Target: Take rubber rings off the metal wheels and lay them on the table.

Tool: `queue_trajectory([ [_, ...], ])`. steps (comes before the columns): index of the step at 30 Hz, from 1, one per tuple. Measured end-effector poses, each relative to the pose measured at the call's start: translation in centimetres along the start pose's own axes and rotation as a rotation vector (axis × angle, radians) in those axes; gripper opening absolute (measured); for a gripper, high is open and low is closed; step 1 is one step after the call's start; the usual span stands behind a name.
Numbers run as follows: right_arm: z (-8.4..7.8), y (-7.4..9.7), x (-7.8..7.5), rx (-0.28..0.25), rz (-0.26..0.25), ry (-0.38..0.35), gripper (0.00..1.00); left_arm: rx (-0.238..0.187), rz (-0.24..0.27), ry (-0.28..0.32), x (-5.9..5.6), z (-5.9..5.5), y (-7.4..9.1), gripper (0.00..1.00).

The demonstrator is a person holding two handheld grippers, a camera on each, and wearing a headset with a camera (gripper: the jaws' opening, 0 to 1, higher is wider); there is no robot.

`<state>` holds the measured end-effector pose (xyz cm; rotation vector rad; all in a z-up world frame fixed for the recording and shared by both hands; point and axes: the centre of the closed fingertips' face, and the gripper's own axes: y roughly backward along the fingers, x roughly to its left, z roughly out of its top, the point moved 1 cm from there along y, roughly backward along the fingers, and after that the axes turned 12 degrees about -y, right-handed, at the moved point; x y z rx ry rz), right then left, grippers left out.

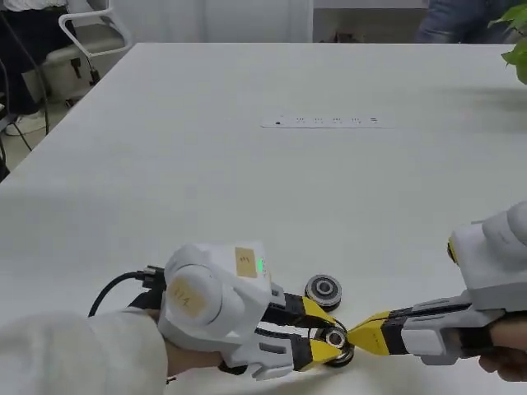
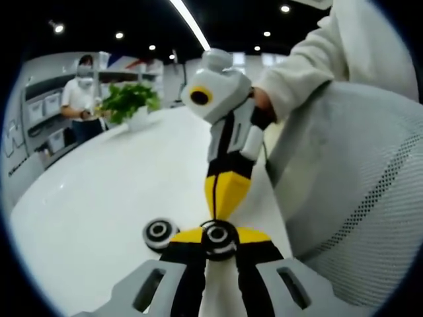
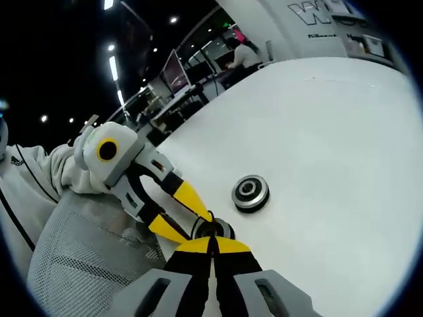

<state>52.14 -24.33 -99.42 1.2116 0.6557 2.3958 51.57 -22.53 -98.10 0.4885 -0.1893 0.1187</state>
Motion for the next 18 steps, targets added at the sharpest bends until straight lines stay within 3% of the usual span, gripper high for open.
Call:
queue_trajectory([
  [6, 0.4, 0.3, 0.5, -0.020, 0.015, -0.019, 0.00, -0.023, -0.007, -0.017, 0.2, 1.9, 1.4, 0.25],
  [10, 0.5, 0.4, 0.9, -0.027, 0.022, -0.022, 0.00, -0.060, 0.011, -0.045, 0.7, 4.3, 2.3, 0.35],
  [18, 1.0, 0.7, 1.4, -0.054, 0.047, -0.058, 0.00, -0.055, -0.011, -0.090, 0.1, 6.9, 3.8, 0.50],
])
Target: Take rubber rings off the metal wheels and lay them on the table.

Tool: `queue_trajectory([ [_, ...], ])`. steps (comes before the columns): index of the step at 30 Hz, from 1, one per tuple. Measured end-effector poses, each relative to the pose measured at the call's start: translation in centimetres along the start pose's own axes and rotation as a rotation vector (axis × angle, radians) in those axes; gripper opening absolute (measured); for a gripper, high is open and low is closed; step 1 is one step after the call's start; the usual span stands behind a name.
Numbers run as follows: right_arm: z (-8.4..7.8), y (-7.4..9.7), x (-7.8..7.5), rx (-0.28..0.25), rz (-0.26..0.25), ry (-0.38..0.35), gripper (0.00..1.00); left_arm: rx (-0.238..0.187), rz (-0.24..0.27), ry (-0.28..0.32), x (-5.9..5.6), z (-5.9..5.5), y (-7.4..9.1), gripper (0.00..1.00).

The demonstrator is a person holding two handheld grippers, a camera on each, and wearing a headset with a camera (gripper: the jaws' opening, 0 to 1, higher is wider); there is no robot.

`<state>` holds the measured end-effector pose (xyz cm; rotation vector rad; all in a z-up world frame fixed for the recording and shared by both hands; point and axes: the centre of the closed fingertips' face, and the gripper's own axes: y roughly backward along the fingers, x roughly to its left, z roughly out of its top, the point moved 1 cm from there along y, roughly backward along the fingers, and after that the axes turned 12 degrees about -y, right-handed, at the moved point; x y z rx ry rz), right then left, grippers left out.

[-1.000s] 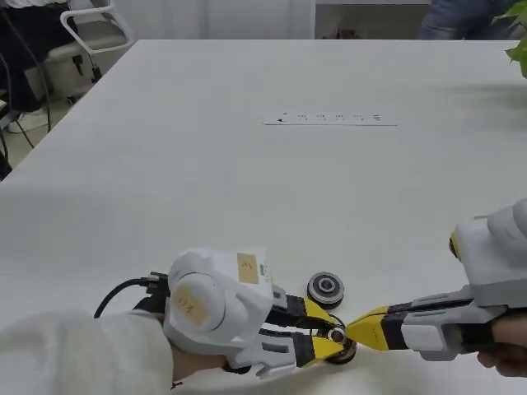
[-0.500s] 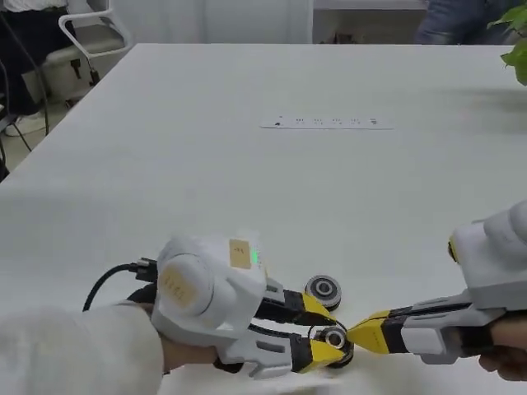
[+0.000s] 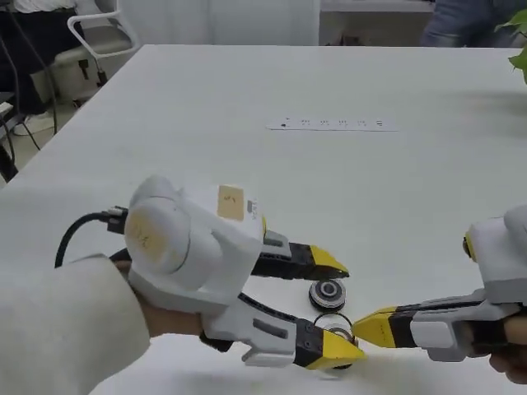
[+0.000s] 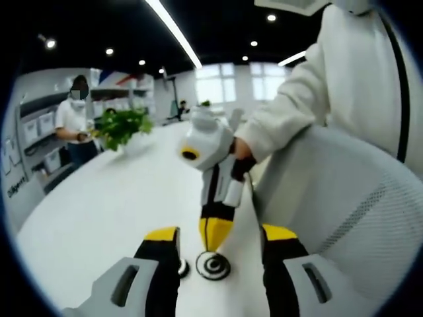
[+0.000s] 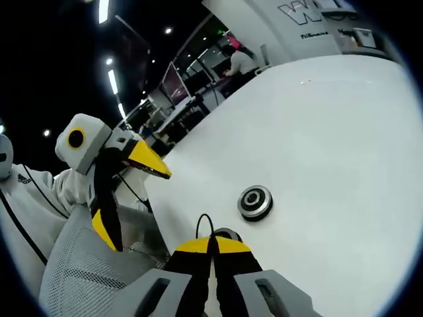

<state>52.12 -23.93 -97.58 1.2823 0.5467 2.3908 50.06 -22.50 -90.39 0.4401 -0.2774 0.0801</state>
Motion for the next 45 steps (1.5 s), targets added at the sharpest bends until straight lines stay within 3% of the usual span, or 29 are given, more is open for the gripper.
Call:
queue_trajectory([
  [8, 0.6, 0.4, 0.8, -0.033, 0.027, -0.006, 0.00, 0.012, 0.057, -0.040, 0.3, 1.4, 3.1, 0.57],
  [14, 0.9, 0.5, 1.3, -0.043, 0.048, -0.001, 0.00, 0.056, 0.141, -0.019, 0.9, 0.6, 6.2, 0.62],
  [19, 1.0, 0.5, 1.6, -0.047, 0.060, 0.003, 0.00, 0.056, 0.202, 0.017, 0.8, 0.3, 8.6, 0.66],
  [23, 1.1, 0.6, 1.9, -0.051, 0.067, 0.006, 0.00, 0.088, 0.271, 0.047, 0.6, -0.9, 10.7, 0.69],
  [27, 1.1, 0.6, 1.8, -0.054, 0.070, -0.002, 0.00, 0.088, 0.341, 0.089, 0.4, -1.5, 12.3, 0.72],
  [35, 1.4, 0.7, 2.1, -0.065, 0.075, -0.003, 0.00, 0.096, 0.426, 0.163, -0.7, -3.2, 14.0, 0.79],
  [41, 1.9, 1.0, 2.3, -0.088, 0.082, -0.010, 0.00, 0.099, 0.444, 0.220, -1.7, -4.4, 13.7, 0.82],
  [45, 2.2, 1.1, 2.5, -0.101, 0.086, -0.011, 0.00, 0.113, 0.428, 0.242, -2.4, -5.2, 12.9, 0.84],
])
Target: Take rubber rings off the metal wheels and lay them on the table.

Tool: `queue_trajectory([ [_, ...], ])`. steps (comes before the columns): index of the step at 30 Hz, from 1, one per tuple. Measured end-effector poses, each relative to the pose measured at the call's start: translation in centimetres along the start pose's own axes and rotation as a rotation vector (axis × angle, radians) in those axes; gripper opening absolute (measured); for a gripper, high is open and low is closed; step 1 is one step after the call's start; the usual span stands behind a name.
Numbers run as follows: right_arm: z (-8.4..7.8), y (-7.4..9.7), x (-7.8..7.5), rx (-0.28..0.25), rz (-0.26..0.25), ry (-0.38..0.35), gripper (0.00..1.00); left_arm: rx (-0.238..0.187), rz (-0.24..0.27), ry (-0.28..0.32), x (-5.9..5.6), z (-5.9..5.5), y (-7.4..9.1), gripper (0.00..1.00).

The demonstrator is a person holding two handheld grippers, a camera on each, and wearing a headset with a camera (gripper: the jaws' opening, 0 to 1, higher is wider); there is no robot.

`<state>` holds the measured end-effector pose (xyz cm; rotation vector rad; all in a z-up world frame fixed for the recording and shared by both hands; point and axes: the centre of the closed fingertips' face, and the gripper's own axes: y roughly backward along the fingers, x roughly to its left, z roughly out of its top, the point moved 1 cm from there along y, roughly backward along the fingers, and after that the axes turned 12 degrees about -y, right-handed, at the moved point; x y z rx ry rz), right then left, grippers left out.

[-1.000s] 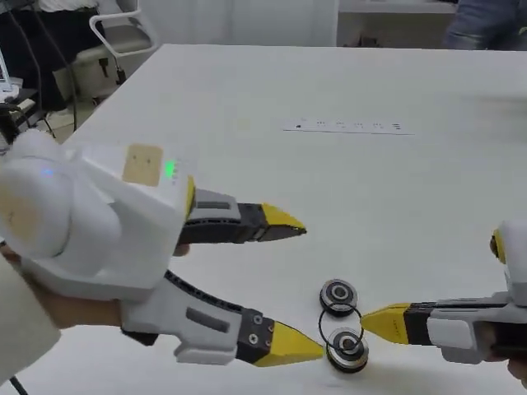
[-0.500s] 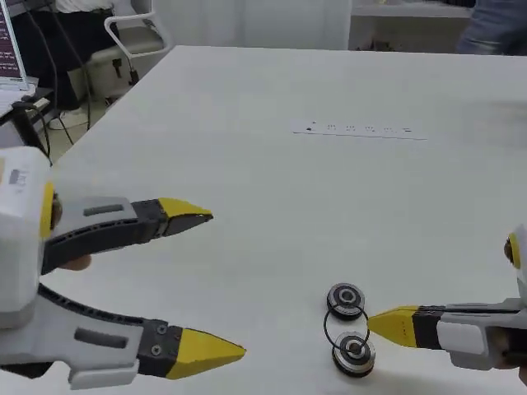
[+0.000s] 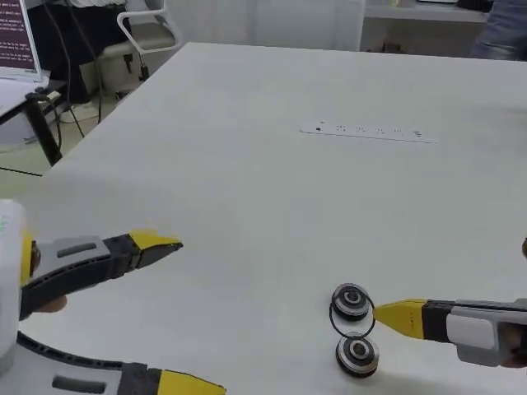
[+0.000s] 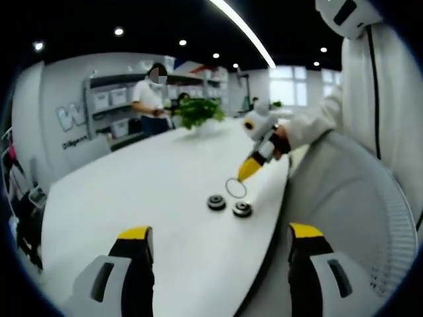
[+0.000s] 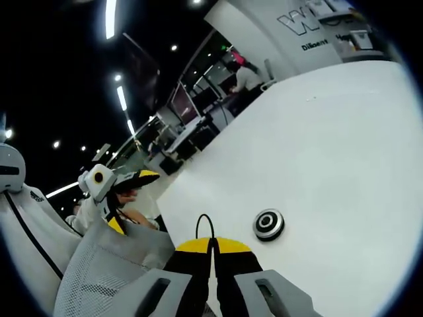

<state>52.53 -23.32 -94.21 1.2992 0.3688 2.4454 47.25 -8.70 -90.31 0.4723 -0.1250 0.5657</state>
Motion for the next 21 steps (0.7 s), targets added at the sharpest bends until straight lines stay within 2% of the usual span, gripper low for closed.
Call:
queue_trajectory([
  [6, 0.5, 0.1, 0.3, -0.020, 0.004, 0.000, 0.00, 0.021, -0.025, 0.013, -0.9, -0.9, -0.6, 0.87],
  [10, 0.8, 0.1, 0.4, -0.032, 0.008, -0.003, 0.00, 0.009, -0.026, 0.036, -1.0, -0.8, -0.6, 0.86],
  [21, 2.1, -0.7, 2.0, -0.064, 0.036, 0.014, 0.00, 0.023, -0.020, 0.038, -0.9, -1.0, -0.7, 0.88],
])
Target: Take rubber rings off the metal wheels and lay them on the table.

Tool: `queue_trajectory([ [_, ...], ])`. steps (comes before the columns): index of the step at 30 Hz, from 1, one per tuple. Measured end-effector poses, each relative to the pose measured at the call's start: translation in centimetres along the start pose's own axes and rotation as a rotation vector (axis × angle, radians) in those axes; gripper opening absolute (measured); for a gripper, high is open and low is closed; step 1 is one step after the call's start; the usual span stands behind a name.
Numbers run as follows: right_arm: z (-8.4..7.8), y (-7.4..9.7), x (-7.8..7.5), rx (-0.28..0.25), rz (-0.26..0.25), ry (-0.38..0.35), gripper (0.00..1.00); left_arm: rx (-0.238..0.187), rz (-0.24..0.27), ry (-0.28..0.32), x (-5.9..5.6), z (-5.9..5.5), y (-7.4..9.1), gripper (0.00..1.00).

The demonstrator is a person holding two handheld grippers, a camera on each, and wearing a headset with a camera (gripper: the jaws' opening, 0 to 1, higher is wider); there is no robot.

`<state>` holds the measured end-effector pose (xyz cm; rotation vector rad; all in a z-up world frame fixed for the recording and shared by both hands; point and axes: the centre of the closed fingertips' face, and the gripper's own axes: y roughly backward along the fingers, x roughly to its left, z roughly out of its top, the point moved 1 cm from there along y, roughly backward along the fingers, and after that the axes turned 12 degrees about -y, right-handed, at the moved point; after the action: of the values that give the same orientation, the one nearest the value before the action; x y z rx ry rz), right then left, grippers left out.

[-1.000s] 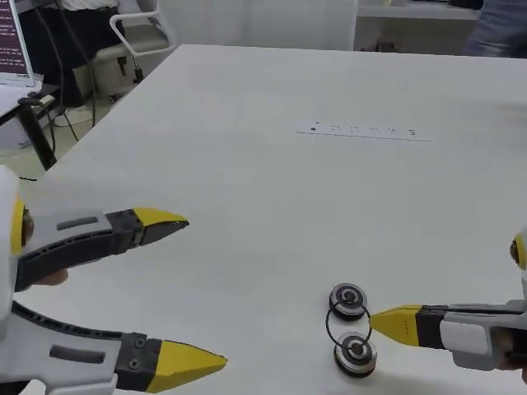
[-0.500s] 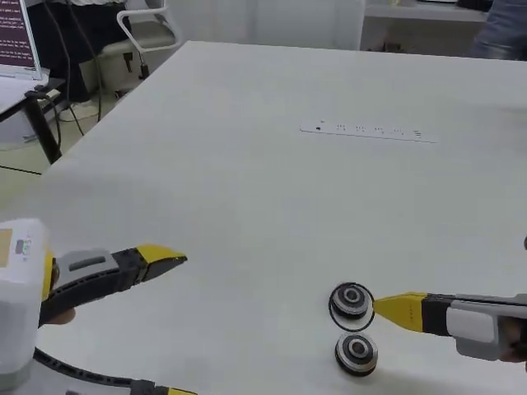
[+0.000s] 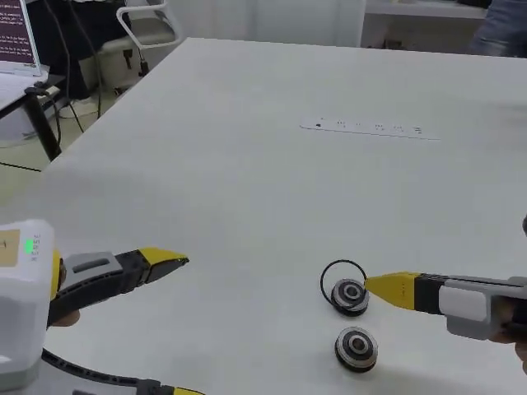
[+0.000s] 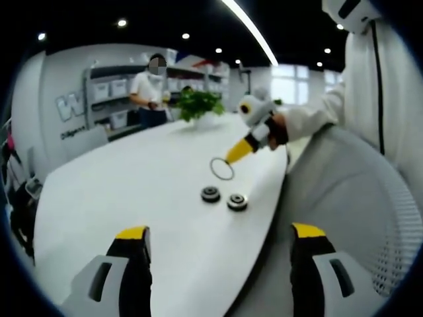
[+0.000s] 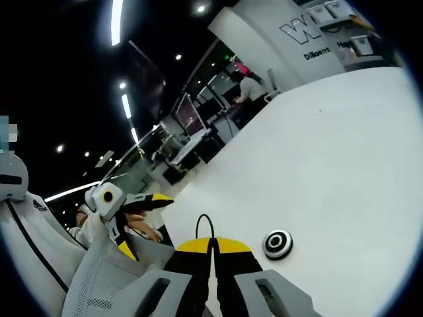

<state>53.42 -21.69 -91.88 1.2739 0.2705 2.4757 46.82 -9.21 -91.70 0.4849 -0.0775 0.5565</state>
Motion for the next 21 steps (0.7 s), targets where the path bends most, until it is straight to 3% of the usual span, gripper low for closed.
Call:
queue_trajectory([
  [7, 0.4, -1.1, 1.1, -0.003, 0.018, 0.021, 0.00, -0.001, 0.002, 0.002, 0.0, 0.0, -0.1, 0.88],
  [15, 0.0, -3.4, 2.8, 0.018, 0.052, 0.043, 0.00, 0.002, 0.004, -0.004, 0.0, -0.1, -0.1, 0.88],
  [21, -1.5, -4.6, 2.1, 0.084, 0.011, 0.065, 0.00, 0.002, 0.005, -0.007, 0.0, -0.1, -0.1, 0.88],
])
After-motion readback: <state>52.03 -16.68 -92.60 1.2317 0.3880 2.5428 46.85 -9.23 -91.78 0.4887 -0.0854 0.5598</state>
